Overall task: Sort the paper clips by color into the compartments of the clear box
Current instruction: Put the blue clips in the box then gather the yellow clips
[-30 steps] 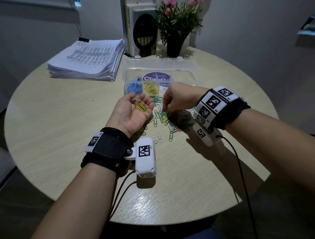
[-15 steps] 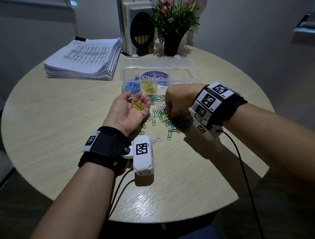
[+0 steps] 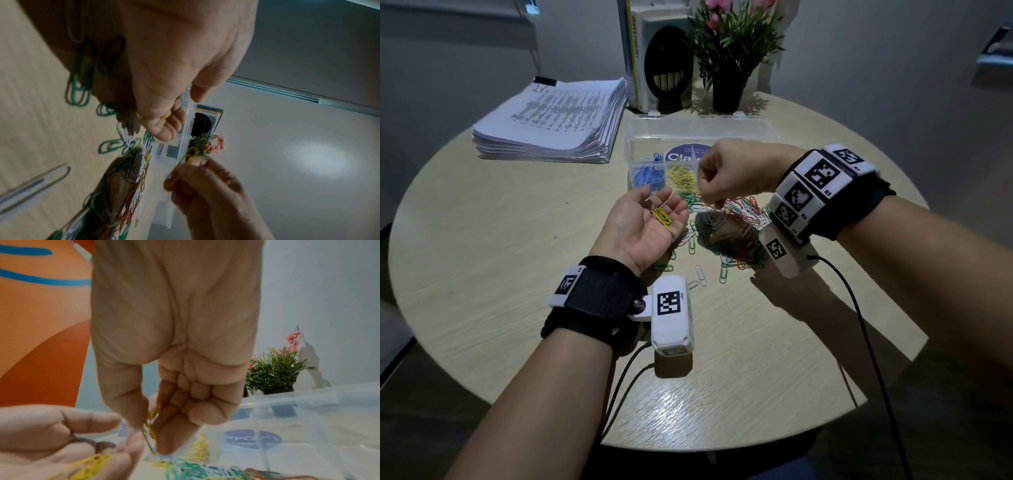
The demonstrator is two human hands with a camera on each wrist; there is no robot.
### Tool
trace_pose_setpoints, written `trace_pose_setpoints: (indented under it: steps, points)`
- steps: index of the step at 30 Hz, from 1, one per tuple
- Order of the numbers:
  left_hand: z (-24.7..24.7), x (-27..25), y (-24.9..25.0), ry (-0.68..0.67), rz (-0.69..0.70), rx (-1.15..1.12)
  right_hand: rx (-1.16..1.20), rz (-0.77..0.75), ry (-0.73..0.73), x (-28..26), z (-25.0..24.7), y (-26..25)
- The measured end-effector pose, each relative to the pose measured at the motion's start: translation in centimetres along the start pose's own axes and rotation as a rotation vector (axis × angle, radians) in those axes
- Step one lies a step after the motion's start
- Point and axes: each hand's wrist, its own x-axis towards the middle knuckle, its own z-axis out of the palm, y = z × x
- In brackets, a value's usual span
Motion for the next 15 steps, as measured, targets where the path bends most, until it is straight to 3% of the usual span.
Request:
trace_pose_setpoints:
  steps: [3, 6, 11, 15]
  points:
    - [0.3, -0.3, -0.4, -0.062, -0.025, 0.0, 0.146, -0.06, 0.042, 0.3, 0.3, -1.5]
    - [0.5, -0.6, -0.6, -0.102, -0.021, 0.009, 0.131, -0.111, 0.085, 0.7, 0.8, -2.5]
    - [0.2, -0.2, 0.0, -0.015, -0.023, -0.074, 0.117, -0.039, 0.129, 0.5, 0.2, -1.7]
    - [0.1, -0.1, 0.2, 0.026, -0.01, -0.052, -0.193, 0.059, -0.076, -0.2, 0.9, 0.1]
